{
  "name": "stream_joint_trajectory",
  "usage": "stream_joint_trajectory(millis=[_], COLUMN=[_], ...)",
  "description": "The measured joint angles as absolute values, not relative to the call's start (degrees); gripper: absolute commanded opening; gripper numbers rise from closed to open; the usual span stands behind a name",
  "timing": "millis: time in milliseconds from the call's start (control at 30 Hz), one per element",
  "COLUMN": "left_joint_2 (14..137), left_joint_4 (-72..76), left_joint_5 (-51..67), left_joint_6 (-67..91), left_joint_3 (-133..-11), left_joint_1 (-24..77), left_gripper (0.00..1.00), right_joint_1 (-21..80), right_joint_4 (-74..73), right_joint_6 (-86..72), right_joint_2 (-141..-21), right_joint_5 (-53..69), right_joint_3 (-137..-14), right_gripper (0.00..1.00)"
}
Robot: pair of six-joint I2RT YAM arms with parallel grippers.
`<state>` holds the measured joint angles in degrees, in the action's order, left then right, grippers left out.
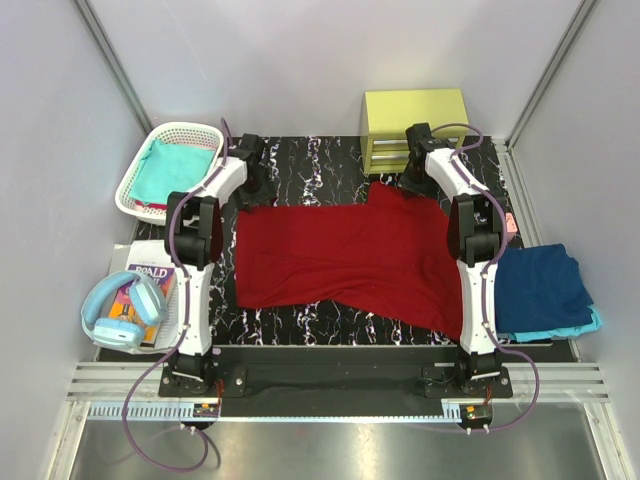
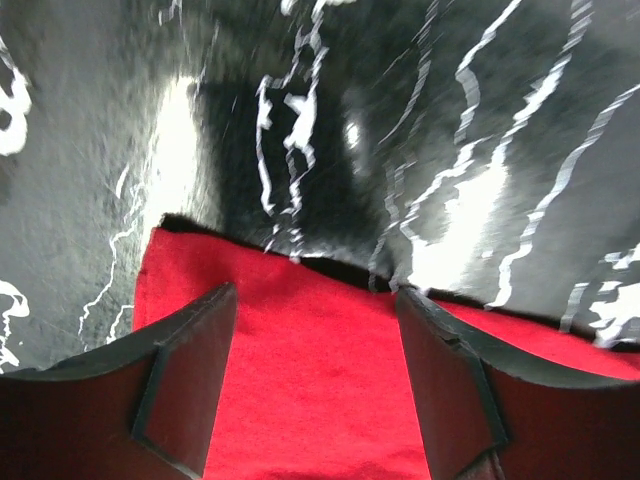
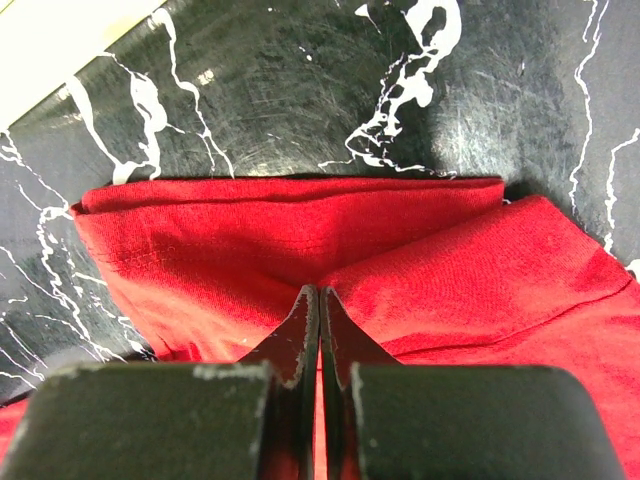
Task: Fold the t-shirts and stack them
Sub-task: Grap the side of the flattened tshirt furthest away from the robot with both arms
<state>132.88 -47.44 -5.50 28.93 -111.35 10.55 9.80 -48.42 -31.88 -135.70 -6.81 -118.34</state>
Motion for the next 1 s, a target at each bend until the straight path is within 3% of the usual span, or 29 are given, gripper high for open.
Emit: stream_joint_trajectory(millis=[167,233,267,300,433,1000], left_joint_2=[132.8,132.8,132.8,132.8,132.8,125.1], left_joint_4=[-47.4,-47.4,-47.5,-47.5,-47.4,-46.9], left_joint_5=[-5.5,-5.5,-5.5,-5.6,-5.6,-5.4], left_joint_6=[28.8,28.8,28.8,28.8,28.8,28.9], left_joint_3=[-110.5,-110.4,-110.4,-110.4,-110.2,-104.9], left_joint_1=[10.5,10.5,10.4,10.4,10.2,10.6], left_gripper=[0.6,0.52,0.46,0.3,0.01,0.0], right_joint_1=[9.8,9.8,9.8,9.8,9.8,9.8], right_joint_4=[-48.2,-48.2,-48.2,-48.2,-48.1,-47.8], right_joint_6=[-31.9,-31.9,-31.9,-31.9,-31.9,-31.7], right_joint_2=[-135.7,-135.7,-135.7,-135.7,-135.7,-130.2], right_joint_5=[-6.8,-6.8,-6.8,-6.8,-6.8,-7.2], right_joint_3=[-118.3,-118.3,-118.3,-118.3,-118.2,-117.4], right_gripper=[0.0,0.0,0.0,0.0,0.0,0.0])
